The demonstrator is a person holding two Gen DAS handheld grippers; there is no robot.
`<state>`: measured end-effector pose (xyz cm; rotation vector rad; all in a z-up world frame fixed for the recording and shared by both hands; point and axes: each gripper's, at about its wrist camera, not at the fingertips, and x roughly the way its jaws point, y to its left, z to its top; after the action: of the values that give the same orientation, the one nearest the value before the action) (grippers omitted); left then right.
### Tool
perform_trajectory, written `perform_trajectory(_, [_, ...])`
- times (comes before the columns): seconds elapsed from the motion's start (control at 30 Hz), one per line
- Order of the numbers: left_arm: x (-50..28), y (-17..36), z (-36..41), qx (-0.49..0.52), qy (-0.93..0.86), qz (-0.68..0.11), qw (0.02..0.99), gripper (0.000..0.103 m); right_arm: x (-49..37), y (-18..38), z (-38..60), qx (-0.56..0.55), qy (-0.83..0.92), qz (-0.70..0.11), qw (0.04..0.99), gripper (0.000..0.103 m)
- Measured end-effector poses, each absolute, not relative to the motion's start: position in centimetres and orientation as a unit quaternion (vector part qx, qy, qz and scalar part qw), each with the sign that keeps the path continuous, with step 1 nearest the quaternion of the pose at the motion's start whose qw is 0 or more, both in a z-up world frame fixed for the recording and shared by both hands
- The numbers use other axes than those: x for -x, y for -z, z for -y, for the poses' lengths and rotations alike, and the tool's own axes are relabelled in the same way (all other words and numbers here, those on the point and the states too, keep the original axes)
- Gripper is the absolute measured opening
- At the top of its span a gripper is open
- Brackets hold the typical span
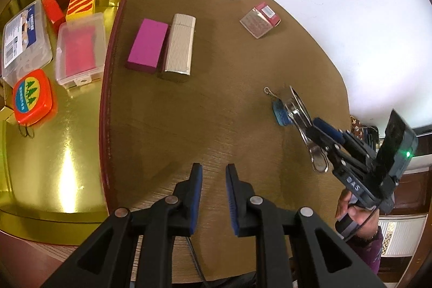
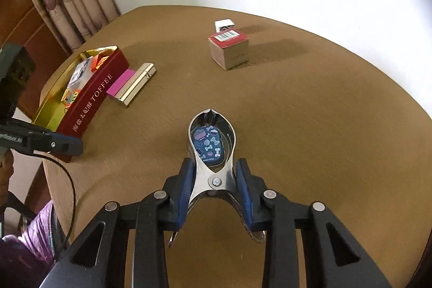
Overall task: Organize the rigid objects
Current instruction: 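Lift the clip with the right gripper while the left gripper grasps the blue keychain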
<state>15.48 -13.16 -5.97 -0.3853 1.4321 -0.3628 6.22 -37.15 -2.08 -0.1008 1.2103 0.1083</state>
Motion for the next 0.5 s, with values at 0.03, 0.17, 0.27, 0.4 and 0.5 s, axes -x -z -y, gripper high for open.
perform_trajectory(0.03, [-15.4,6.0,13.1,0.174,0.164,-0.649,0.722,0.018,-5.7,2.1,37.3,0.045,-0.049,-0.568,0.820,0.029])
perform_trajectory(0.17, [-15.5,6.0,13.5,0.171,0.163,-0.650,0.722,0.018,-3.2,1.8,37.7,0.045,-0.032,-0.566,0.823,0.029])
perform_trajectory(0.27, [-15.5,5.7,13.8,0.163,0.165,-0.649,0.725,0.018,-1.1,1.3,37.9,0.041,-0.015,-0.557,0.829,0.029])
perform_trajectory(0.4, [-15.5,5.6,14.1,0.160,0.166,-0.648,0.726,0.018,1.9,-0.5,38.8,0.003,0.004,-0.523,0.852,0.029])
perform_trajectory(0.5, [-15.6,5.6,14.3,0.153,0.165,-0.647,0.728,0.018,4.2,-1.4,39.5,-0.021,0.015,-0.497,0.867,0.029])
